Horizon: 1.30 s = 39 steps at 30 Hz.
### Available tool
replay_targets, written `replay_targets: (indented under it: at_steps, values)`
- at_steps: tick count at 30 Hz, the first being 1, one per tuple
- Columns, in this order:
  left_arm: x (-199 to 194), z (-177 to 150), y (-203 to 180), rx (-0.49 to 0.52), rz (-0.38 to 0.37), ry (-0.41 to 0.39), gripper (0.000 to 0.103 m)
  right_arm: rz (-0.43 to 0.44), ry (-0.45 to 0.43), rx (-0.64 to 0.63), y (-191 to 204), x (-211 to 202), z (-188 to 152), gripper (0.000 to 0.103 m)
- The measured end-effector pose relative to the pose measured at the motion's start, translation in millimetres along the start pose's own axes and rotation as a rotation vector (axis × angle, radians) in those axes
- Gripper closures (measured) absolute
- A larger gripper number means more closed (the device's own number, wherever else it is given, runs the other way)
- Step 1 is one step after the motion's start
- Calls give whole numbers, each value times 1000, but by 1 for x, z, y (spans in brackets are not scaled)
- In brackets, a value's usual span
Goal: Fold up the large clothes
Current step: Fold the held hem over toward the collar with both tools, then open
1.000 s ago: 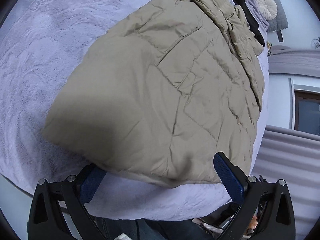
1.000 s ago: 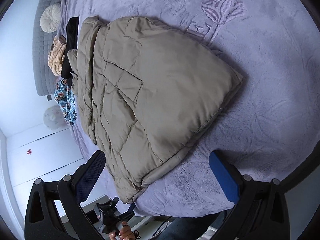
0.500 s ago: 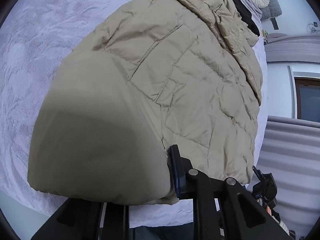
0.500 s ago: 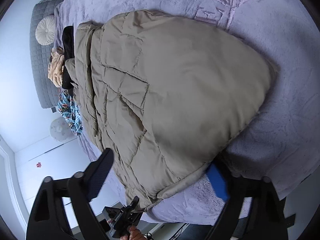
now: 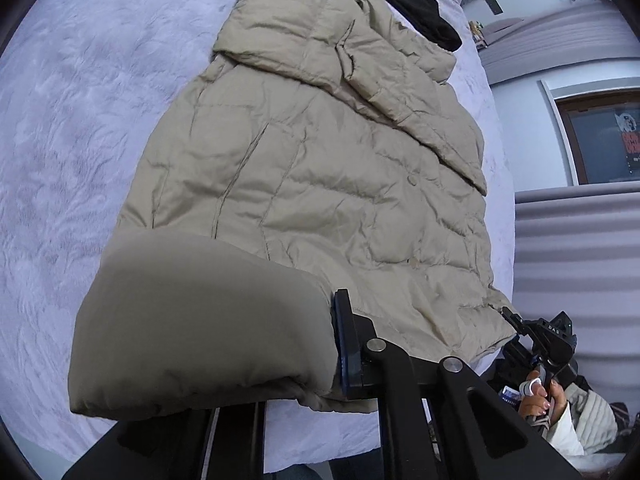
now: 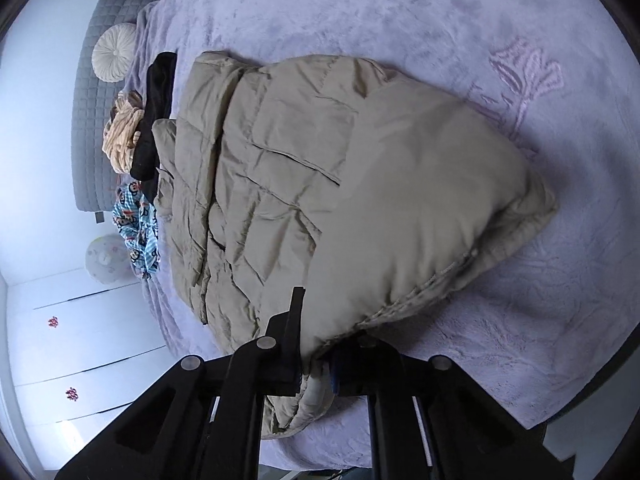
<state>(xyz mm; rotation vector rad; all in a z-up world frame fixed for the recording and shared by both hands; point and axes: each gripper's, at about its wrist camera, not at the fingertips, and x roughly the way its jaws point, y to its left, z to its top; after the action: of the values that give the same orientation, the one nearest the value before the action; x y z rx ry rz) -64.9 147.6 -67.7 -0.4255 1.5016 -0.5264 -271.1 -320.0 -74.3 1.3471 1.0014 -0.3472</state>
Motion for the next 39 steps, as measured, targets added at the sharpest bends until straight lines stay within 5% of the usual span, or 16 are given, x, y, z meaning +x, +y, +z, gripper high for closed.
replay_targets:
  at_steps: [8, 14, 21, 24, 30, 39]
  values:
    - [-40, 68, -38, 44, 29, -206, 89, -22, -24, -287, 95, -6, 31, 94]
    - [-47, 148, -69, 70, 71, -364, 89, -12, -12, -528, 199, 17, 96, 95]
    - [6, 256, -64, 43, 200, -377, 89, -42, -2, -688, 296, 100, 169, 95]
    - [44, 285, -51, 21, 266, -336, 89, -66, 11, -643, 301, 140, 194, 95]
    - [95, 322, -26, -41, 278, -315, 89, -118, 19, -609, 293, 202, 226, 95]
    - [125, 344, -25, -39, 334, -300, 89, -148, 26, -533, 267, 258, 256, 95]
